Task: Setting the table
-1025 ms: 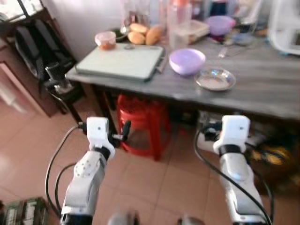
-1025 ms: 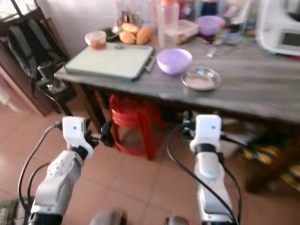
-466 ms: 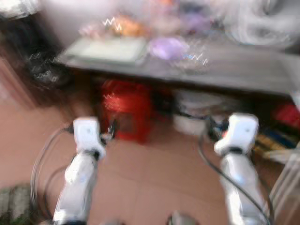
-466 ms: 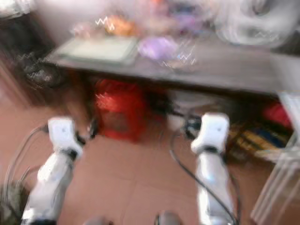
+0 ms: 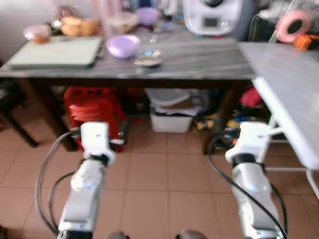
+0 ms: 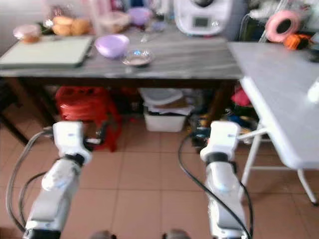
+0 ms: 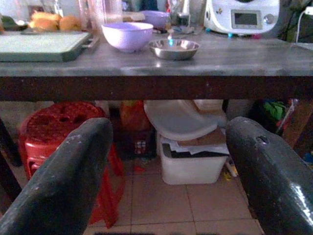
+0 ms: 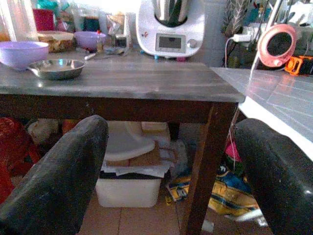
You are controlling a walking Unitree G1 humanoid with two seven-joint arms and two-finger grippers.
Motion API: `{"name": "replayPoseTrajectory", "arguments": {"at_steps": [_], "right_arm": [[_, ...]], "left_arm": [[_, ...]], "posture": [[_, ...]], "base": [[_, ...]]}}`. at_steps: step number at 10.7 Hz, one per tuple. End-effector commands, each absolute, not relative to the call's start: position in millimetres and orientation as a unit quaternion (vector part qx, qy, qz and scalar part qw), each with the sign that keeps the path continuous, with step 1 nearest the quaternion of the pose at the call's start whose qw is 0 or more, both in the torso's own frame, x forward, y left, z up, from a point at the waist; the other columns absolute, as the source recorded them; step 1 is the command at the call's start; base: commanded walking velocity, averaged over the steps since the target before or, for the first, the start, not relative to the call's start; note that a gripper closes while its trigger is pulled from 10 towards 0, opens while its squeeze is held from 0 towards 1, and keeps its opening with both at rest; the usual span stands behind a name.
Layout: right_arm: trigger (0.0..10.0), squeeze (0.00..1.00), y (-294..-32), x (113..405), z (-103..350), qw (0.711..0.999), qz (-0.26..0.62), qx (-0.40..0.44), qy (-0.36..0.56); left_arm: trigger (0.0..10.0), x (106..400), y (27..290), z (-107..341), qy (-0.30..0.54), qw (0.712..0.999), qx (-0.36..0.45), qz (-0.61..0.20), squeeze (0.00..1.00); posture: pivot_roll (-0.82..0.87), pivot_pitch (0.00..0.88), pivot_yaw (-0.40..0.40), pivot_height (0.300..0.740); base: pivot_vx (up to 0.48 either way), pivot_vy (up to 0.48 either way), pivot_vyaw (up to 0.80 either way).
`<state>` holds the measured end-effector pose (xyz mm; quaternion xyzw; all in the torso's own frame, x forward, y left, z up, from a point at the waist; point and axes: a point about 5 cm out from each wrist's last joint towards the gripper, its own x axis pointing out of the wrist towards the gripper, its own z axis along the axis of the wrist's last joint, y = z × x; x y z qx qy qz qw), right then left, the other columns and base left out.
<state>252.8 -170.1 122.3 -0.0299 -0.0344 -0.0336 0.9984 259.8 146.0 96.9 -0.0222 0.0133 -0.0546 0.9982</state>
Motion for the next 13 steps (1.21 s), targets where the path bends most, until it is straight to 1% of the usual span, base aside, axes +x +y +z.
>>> {"name": "replayPoseTrajectory", "arguments": {"at_steps": [1, 13], "right_arm": [[10.0, 0.0, -174.0, 254.2, 125.7, 0.998, -0.037, -0.035, -0.039], [10.0, 0.0, -167.7, 252.4, 126.5, 0.999, -0.013, -0.033, -0.036]], "left_arm": [[10.0, 259.6, 140.3, 98.0, 0.012, 0.998, -0.023, -0.064, 0.0], [10.0, 261.1, 140.6, 99.9, 0.024, 0.996, -0.005, -0.083, 0.0]], "posture": [[-0.03, 0.0, 0.023, 0.74], [-0.03, 0.0, 0.032, 0.74]], "base": [[0.0, -0.48, 0.0], [0.0, -0.48, 0.0]]}}
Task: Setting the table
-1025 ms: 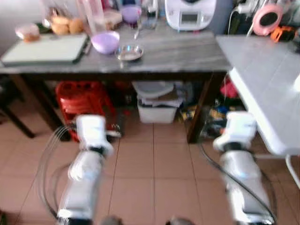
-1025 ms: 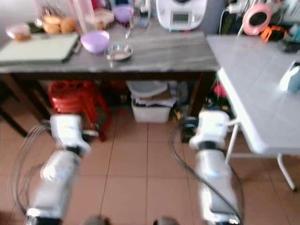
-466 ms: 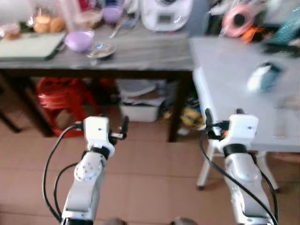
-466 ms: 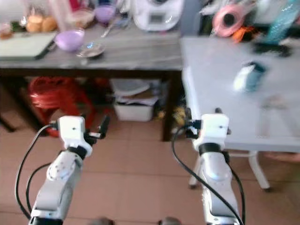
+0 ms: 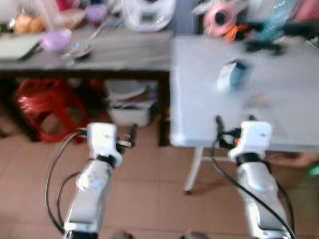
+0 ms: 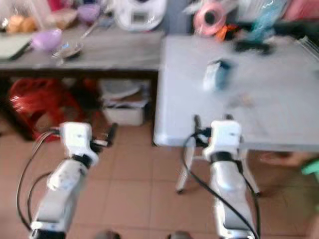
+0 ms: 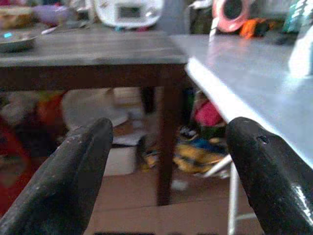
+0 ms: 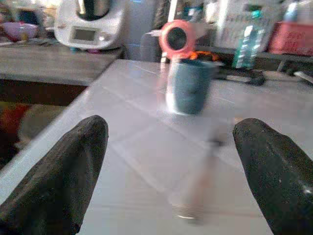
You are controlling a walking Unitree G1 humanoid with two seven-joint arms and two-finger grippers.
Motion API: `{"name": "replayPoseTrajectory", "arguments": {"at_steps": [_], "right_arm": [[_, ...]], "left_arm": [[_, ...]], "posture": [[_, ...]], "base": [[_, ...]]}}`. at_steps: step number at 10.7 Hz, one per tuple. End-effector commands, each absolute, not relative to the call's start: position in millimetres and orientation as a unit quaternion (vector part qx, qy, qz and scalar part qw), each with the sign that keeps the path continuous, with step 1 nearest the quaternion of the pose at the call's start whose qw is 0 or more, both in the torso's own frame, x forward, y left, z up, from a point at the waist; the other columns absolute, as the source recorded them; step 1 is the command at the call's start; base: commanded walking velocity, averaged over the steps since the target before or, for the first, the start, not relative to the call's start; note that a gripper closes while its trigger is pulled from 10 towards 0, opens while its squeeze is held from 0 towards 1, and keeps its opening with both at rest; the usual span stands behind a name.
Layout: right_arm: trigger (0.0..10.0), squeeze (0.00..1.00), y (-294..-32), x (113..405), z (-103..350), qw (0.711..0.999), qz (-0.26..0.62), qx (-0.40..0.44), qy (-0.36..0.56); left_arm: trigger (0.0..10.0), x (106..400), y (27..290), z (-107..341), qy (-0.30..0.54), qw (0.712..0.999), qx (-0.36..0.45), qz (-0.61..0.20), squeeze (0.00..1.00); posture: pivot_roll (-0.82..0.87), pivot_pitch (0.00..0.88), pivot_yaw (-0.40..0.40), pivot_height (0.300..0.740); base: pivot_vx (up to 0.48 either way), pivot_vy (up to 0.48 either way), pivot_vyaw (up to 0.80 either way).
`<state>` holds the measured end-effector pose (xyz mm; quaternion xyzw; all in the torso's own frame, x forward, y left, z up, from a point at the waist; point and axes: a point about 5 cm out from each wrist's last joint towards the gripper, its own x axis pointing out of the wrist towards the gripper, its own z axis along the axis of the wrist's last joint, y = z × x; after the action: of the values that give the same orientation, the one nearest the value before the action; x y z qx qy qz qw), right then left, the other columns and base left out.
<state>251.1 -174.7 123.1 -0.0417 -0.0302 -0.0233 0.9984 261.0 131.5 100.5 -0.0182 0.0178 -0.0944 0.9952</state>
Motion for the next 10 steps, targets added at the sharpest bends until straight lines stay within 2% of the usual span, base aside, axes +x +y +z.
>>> {"name": "replayPoseTrajectory", "arguments": {"at_steps": [1, 2, 4, 10], "right_arm": [[10.0, 0.0, -164.8, 251.6, 126.0, 0.999, -0.004, -0.032, -0.035], [10.0, 0.0, -163.9, 251.7, 126.6, 0.999, -0.002, -0.034, -0.036], [10.0, 0.0, -161.8, 253.2, 124.5, 0.999, 0.002, -0.033, -0.033], [10.0, 0.0, -162.8, 256.9, 124.0, 0.999, 0.004, -0.039, -0.035]], "left_arm": [[10.0, 260.6, 140.9, 98.9, 0.027, 0.996, -0.003, -0.083, 0.0], [10.0, 260.7, 141.0, 99.0, 0.028, 0.996, -0.003, -0.083, 0.0], [10.0, 262.5, 140.0, 100.3, 0.024, 0.996, -0.014, -0.087, 0.0], [10.0, 262.1, 139.4, 105.5, 0.017, 0.992, -0.046, -0.117, 0.0]], "posture": [[-0.03, 0.0, 0.033, 0.74], [-0.03, 0.0, 0.032, 0.74], [-0.02, 0.0, 0.031, 0.74], [-0.02, 0.0, 0.036, 0.74]], "base": [[0.0, -0.48, 0.0], [0.0, -0.48, 0.0], [0.0, 0.0, 0.0], [0.452, 0.0, 0.0]]}}
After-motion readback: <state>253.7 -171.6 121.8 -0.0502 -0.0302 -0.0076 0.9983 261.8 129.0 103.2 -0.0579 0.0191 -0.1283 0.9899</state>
